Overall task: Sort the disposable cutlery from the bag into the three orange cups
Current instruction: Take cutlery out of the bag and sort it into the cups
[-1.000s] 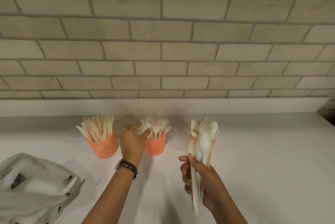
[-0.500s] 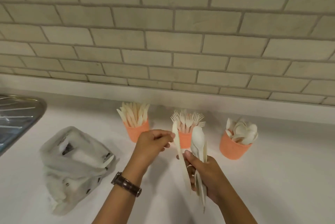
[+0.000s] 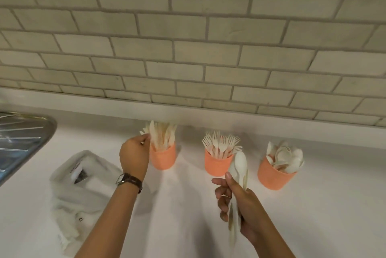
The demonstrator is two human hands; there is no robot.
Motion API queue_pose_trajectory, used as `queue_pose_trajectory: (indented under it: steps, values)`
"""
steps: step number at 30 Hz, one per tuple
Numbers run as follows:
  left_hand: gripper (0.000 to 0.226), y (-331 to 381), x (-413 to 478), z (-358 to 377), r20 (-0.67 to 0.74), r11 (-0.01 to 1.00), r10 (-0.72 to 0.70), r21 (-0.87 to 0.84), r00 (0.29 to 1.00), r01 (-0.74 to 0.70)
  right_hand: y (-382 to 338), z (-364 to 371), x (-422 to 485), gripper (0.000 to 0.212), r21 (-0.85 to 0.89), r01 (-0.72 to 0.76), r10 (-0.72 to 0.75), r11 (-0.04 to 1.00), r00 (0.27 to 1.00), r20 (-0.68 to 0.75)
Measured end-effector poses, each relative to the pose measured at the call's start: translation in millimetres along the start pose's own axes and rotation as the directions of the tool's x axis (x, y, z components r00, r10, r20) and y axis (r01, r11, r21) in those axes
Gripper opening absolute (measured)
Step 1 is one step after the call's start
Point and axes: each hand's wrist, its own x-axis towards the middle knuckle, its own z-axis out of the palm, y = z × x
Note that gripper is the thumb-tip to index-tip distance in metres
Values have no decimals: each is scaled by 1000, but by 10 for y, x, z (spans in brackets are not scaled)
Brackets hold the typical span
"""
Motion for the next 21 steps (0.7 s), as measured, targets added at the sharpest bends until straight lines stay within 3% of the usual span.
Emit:
queue_pose_trajectory:
  steps: [4,7,9,12,13,17,21]
  values:
    - [27,69,-192,-25,23,996,-35,-87,999,37,-81,-7,-64,38,-9,13,-13,1000,998,55]
    - [8,450,-535,-216,110,941,11,-336,994,27,-106,-9,-107,25,-102,81,-75,992,995,62]
    - [8,703,-842,-306,342,912,58,-401,938,90,-89,8,-99,34,-186,136,-137,973,990,7]
    - [13,874,-1231,-286,627,904,144,-398,766,156,-32,56,-85,32,-355,193,-232,915,970,-69]
    - [13,882,-1310,-248,656,910,145,-382,741,160,-4,78,-88,31,-396,192,-242,898,967,-79]
    - [19,904,-1420,-169,657,909,61,-347,751,229,96,86,-134,43,-469,164,-236,868,967,-98]
    - [19,958,-1411,-213,767,816,67,-410,638,407,45,3,-231,47,-548,244,-281,800,960,17]
